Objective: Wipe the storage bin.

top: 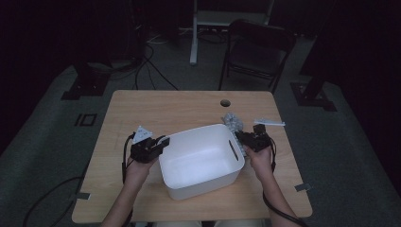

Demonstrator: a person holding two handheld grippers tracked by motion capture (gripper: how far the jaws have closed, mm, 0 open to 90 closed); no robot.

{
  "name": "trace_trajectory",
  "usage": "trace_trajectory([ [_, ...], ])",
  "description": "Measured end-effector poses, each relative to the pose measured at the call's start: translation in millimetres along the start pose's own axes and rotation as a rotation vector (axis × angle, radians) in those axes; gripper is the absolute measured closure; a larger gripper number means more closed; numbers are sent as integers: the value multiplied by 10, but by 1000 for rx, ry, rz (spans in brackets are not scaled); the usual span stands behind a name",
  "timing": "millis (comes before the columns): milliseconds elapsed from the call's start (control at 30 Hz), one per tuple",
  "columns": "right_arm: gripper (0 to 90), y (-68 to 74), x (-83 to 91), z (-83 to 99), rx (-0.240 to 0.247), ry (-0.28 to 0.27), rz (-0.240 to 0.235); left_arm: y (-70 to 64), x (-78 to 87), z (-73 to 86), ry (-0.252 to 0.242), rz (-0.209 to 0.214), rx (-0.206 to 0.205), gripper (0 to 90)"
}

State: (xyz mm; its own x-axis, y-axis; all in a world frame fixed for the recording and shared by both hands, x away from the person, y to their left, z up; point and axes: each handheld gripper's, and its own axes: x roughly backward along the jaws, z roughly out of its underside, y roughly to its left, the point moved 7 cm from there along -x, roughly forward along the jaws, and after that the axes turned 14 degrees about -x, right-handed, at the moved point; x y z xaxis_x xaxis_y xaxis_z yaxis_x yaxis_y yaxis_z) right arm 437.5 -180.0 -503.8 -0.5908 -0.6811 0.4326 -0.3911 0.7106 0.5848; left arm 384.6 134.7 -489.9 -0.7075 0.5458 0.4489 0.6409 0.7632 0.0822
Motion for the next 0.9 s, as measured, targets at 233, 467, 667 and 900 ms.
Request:
trace_trajectory([
  [233,771,-170,-143,168,-47,44,2,-1,-7,-3,4,-4,2,745],
  [467,772,-382,-349,400,-69,131,54,-2,-9,-3,3,-6,9,744],
  [667,767,-455,-392,464,-87,153,73,5,-4,5,-5,11,17,739],
  [900,764,-356,-174,282,-64,75,85,9,0,10,-9,21,19,738],
])
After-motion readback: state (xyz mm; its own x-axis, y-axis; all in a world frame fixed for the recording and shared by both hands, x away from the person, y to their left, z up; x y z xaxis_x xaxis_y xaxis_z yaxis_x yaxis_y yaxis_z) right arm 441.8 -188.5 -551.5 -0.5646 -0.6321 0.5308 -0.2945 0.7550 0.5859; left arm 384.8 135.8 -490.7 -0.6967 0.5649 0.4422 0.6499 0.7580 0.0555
